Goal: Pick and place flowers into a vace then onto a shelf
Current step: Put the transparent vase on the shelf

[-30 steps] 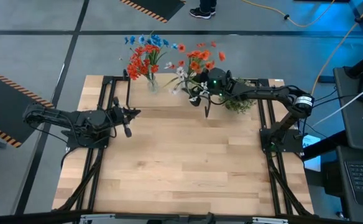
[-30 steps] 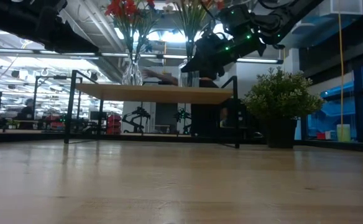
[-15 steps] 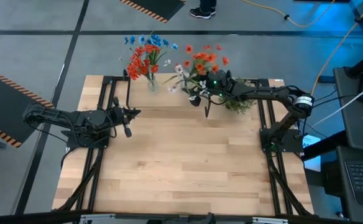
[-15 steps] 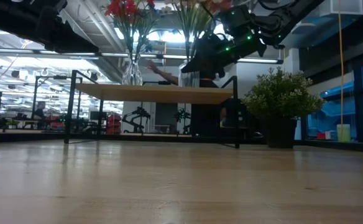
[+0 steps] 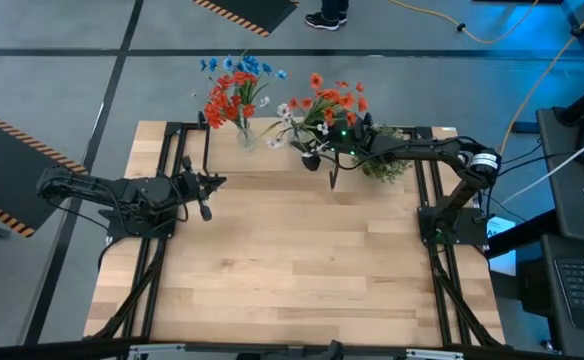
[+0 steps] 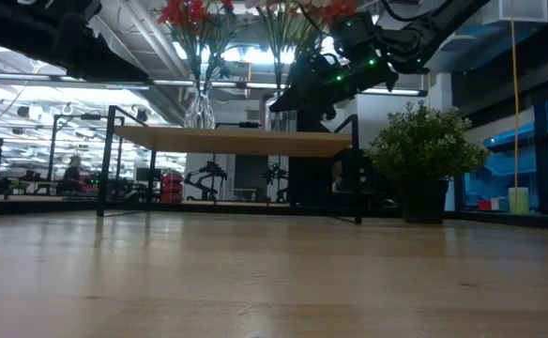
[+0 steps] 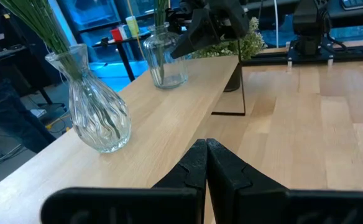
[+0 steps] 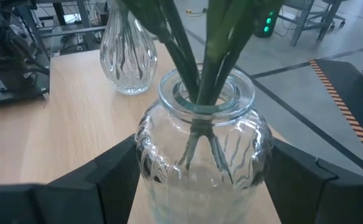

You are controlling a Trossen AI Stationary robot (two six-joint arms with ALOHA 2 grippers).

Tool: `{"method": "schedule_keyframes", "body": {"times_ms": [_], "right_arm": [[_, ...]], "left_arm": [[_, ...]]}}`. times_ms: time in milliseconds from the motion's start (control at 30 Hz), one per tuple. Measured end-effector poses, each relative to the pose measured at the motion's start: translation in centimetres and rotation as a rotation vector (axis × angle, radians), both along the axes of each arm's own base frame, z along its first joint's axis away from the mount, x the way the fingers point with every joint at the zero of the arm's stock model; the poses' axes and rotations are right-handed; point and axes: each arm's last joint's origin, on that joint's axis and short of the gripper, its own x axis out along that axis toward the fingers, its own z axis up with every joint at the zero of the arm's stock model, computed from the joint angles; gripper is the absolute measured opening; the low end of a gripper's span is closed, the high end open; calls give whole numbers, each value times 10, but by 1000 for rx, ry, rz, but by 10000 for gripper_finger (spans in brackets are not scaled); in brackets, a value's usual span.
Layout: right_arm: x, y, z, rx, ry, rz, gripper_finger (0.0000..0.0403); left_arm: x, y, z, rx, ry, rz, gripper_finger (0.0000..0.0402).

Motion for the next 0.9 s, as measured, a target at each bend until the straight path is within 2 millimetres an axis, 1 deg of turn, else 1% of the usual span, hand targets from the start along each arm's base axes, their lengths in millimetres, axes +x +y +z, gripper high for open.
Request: {"method": "schedule_keyframes", "body": {"times_ms": [267,467,567,667,900], "right_arm": [[0,0,-1,0,7,1,287],[0,0,-2,-4,19,3,314],[-1,0,-7,-3,57,8,323],[0,0,-4,-12,39,8,326],[0,0,-4,-9,36,7,327]], "left_arm": [[0,0,0,0,4,-8,3],[0,-1,0,-2,5,-18,3],[0,-1,0,-2,5,-19,3],[0,-1,0,-2,4,-19,3],[0,0,0,-2,4,-18,3]]}}
